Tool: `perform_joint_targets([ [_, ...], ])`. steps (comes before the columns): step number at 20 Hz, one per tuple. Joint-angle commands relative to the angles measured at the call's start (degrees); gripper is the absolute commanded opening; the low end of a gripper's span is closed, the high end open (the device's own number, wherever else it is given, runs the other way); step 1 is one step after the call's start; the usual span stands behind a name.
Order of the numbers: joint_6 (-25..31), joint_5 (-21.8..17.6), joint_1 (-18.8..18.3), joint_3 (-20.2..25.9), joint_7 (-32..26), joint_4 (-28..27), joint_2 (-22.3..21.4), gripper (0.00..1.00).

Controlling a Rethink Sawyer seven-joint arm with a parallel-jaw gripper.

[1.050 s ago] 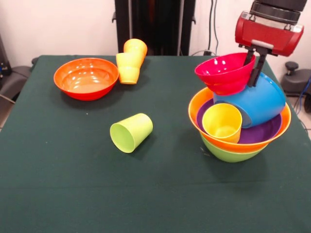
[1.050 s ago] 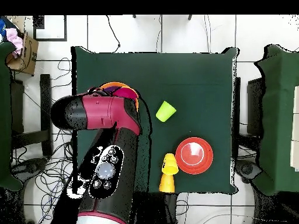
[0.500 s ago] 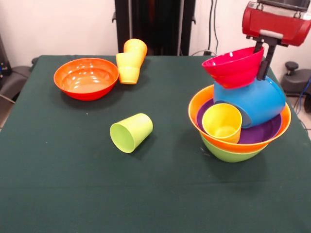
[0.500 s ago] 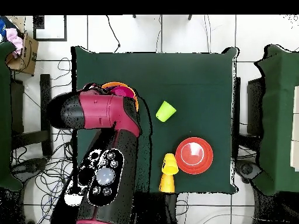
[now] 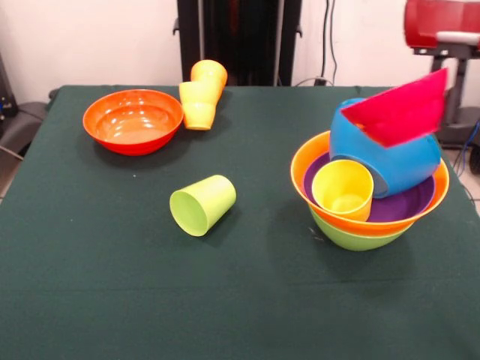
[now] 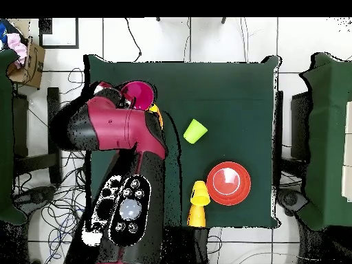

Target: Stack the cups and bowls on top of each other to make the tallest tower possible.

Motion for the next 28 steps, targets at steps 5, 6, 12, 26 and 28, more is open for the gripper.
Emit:
perform_joint_targets([
  [5, -20.7, -5.8, -5.9, 17.7, 6.7, 9.8, -1.0, 0.00],
  [6, -22.2, -6.5, -6.9, 19.2, 7.0, 10.4, -1.0, 0.00],
  [12, -27.1, -7.9, -8.0, 21.1, 8.1, 12.3, -0.6, 0.00],
  [26, -37.1, -7.4, -7.5, 20.0, 10.3, 18.0, 2.1, 0.00],
  [28, -38.2, -7.0, -7.2, 19.5, 10.3, 18.6, 2.3, 0.00],
])
